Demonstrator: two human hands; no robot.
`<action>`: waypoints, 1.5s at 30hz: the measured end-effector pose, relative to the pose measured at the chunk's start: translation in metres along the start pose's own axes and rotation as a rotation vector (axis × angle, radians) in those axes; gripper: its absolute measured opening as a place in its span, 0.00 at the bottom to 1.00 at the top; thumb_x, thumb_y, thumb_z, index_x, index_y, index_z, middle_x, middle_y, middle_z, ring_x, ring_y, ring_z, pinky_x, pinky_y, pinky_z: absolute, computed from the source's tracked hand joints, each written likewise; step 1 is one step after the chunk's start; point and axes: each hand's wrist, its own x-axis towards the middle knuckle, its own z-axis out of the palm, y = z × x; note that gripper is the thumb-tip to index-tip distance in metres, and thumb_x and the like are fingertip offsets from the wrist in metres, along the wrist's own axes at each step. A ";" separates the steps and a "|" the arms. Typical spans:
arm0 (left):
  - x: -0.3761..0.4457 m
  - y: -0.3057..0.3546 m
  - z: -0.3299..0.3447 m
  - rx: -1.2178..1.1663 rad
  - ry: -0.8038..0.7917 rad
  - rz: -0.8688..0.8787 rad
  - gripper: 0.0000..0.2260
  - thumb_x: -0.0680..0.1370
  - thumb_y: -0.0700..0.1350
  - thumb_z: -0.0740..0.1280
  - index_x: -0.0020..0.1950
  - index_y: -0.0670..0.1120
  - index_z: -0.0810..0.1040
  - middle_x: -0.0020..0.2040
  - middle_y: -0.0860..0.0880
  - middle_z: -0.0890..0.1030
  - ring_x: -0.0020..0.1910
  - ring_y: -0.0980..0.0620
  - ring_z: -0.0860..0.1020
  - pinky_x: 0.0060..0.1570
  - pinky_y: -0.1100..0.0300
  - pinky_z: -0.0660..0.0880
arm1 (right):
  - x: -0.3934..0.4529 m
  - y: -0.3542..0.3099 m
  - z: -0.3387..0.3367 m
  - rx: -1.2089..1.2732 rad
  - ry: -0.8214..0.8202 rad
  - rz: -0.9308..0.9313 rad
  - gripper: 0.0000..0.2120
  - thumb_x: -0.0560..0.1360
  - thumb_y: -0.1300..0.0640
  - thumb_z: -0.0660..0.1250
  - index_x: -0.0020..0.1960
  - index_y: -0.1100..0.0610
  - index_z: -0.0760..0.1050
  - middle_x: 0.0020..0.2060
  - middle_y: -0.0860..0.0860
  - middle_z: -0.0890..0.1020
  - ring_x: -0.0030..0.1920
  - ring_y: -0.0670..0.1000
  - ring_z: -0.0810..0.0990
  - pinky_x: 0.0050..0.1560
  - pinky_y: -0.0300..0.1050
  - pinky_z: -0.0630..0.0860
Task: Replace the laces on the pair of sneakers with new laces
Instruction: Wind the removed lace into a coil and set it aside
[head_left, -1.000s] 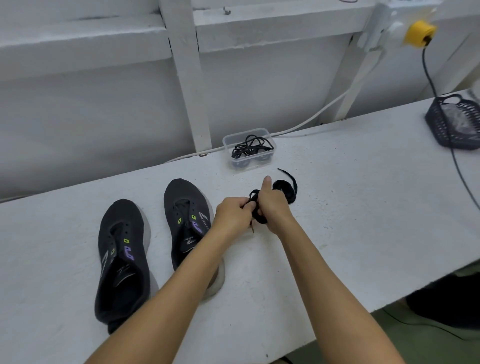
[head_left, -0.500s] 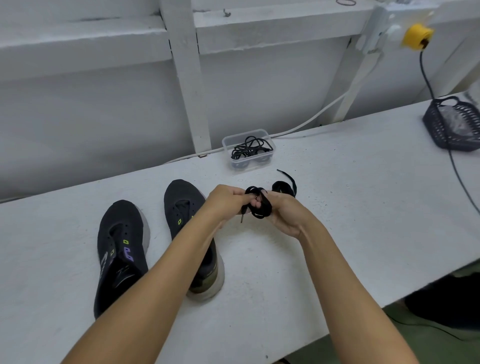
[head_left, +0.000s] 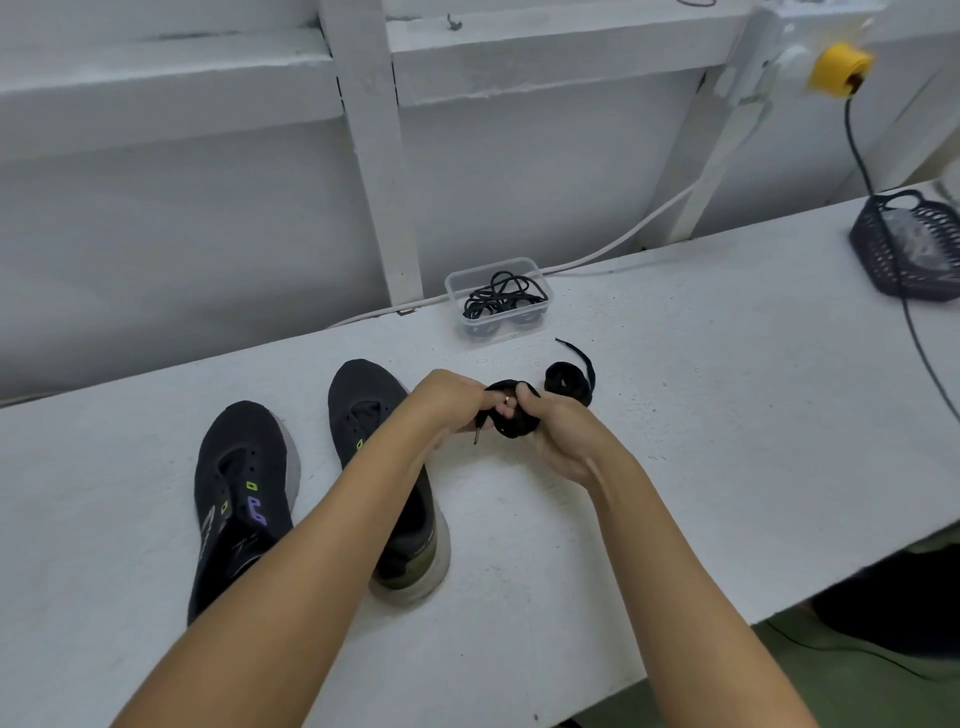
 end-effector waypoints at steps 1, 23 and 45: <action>0.001 -0.001 0.001 -0.010 0.002 -0.004 0.04 0.80 0.39 0.69 0.48 0.38 0.80 0.47 0.41 0.81 0.43 0.49 0.78 0.58 0.57 0.77 | 0.004 0.000 0.000 0.041 0.018 0.023 0.13 0.85 0.61 0.59 0.48 0.65 0.78 0.37 0.52 0.83 0.42 0.47 0.83 0.56 0.39 0.80; 0.027 -0.012 0.027 0.322 0.300 0.131 0.06 0.78 0.44 0.72 0.46 0.45 0.76 0.48 0.46 0.79 0.45 0.49 0.75 0.42 0.59 0.70 | 0.013 0.011 0.002 -1.146 0.584 -0.278 0.09 0.79 0.54 0.67 0.41 0.54 0.79 0.36 0.50 0.82 0.38 0.52 0.80 0.31 0.41 0.66; -0.016 -0.023 -0.037 0.465 0.337 0.529 0.09 0.82 0.45 0.65 0.57 0.47 0.85 0.54 0.52 0.85 0.50 0.56 0.78 0.50 0.65 0.69 | -0.001 0.013 0.017 -1.297 0.621 -0.559 0.11 0.80 0.55 0.65 0.60 0.54 0.82 0.53 0.51 0.83 0.54 0.53 0.80 0.45 0.47 0.75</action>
